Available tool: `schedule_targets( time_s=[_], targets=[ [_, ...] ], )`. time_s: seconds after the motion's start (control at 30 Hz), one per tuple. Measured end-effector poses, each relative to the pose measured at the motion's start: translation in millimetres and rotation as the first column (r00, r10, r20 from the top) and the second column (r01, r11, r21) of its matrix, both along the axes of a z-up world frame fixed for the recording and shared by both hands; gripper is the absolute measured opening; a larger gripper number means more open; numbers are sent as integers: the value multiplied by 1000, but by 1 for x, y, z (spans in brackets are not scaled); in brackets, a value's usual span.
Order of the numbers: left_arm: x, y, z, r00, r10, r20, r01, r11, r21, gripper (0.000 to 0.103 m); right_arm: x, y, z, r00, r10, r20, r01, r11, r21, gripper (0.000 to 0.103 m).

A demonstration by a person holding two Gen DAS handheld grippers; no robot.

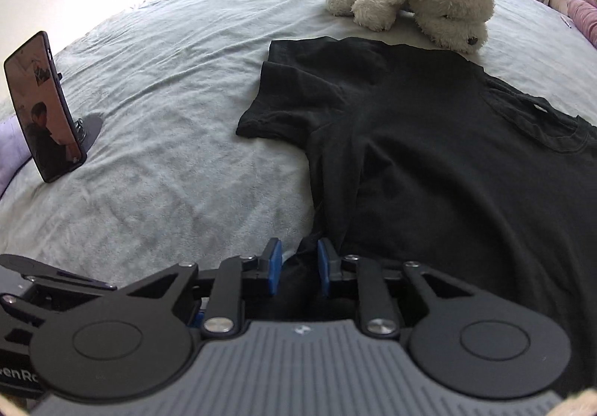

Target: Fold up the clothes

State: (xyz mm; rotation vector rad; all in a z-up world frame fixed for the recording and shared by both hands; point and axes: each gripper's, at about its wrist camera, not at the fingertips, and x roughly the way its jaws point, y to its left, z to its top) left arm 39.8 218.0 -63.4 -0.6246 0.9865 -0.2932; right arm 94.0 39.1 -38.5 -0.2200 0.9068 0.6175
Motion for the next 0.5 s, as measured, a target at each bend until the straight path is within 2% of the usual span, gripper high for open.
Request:
schedule_targets(
  time_s=[0.07,0.17,0.3,0.4,0.5],
  targets=[
    [0,2,1,1000,-4,-1,4,1000,-4,20,-1,0,0,1000,1,24,-1,1000,-18,7],
    [1,6,-1,1000,-6,-11,6,1000,-31,23,0,-7,4,1000,-1,25,0,1000,25,3],
    [1,11,-2,1000,-9,-20,8,998,-56,23,3,-19,17,1000,3,8,-4,982,189,3],
    [0,12,-2,1000,-14,-18,13,998,-54,22,9,-24,22,999,24,-42,-9,943,333,3],
    [1,13,-2,1000,-14,-27,13,999,-33,15,16,-21,15,996,44,-79,-11,926,378,4]
  ],
)
